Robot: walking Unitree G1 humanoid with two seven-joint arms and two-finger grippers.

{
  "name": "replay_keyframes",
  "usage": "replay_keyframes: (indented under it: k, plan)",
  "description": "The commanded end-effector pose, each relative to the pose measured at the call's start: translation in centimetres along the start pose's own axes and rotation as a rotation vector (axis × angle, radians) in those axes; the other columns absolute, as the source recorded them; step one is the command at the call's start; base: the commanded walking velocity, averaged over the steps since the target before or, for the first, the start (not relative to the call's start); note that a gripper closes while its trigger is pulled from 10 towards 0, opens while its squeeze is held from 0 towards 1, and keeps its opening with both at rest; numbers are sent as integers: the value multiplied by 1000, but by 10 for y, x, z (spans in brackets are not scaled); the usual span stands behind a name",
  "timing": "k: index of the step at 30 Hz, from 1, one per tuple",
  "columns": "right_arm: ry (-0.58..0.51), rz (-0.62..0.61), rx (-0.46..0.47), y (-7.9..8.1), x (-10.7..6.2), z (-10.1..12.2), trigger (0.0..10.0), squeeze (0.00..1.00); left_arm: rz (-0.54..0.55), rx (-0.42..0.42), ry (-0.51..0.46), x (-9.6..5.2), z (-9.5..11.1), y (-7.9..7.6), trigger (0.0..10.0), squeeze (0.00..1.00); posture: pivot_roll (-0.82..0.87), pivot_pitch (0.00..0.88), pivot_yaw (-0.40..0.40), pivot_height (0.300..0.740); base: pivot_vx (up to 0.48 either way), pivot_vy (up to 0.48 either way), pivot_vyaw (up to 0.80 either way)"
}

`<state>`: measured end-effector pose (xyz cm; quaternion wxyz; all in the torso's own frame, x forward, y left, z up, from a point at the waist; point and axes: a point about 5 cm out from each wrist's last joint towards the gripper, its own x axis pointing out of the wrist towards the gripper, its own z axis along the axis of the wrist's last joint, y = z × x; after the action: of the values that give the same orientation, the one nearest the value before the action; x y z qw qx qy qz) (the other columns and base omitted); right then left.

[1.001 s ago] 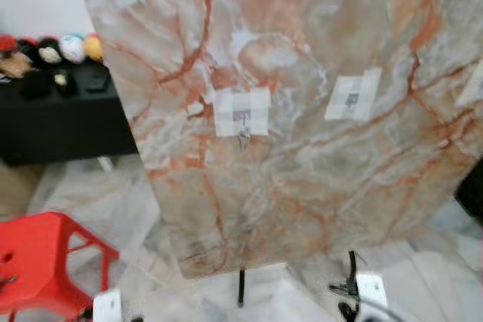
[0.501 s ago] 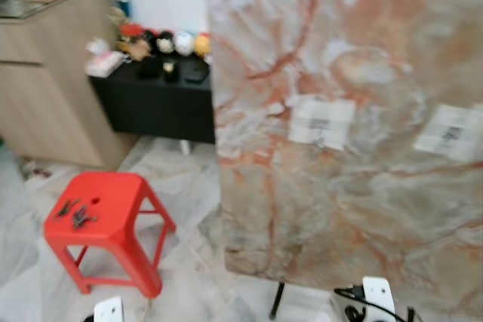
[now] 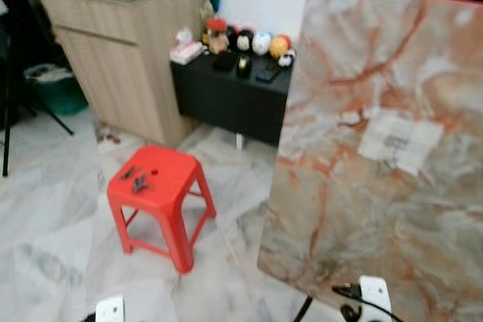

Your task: Hang keys on a hook

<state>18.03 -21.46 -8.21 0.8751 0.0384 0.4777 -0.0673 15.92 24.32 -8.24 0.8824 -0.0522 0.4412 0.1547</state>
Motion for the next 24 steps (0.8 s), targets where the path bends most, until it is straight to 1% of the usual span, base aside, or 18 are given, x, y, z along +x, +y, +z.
replay_keyframes:
  k: [1,4,8,12,14,24]
  plan:
    - [-16,-12,3,-3,0,4,10000,0,-22,33,2,1,2,-5,10000,0,85,0,-76,740,0,300,0]
    - [-22,-11,7,-2,0,5,10000,0,-24,36,2,1,2,-6,10000,0,83,0,-75,740,0,304,0]
    - [-23,-14,12,-2,0,5,10000,0,-28,63,5,1,2,-7,10000,0,83,0,-73,740,0,307,0]
    - [-22,-24,12,-3,0,5,10000,0,-28,60,4,1,1,-7,10000,0,84,0,-74,740,0,307,0]
    - [-21,-19,14,-2,0,4,10000,0,-38,76,4,1,1,-8,10000,0,84,0,-73,740,0,309,0]
    - [-25,-20,23,-2,0,4,10000,0,-44,71,4,1,1,-9,10000,0,82,0,-71,740,0,322,0]
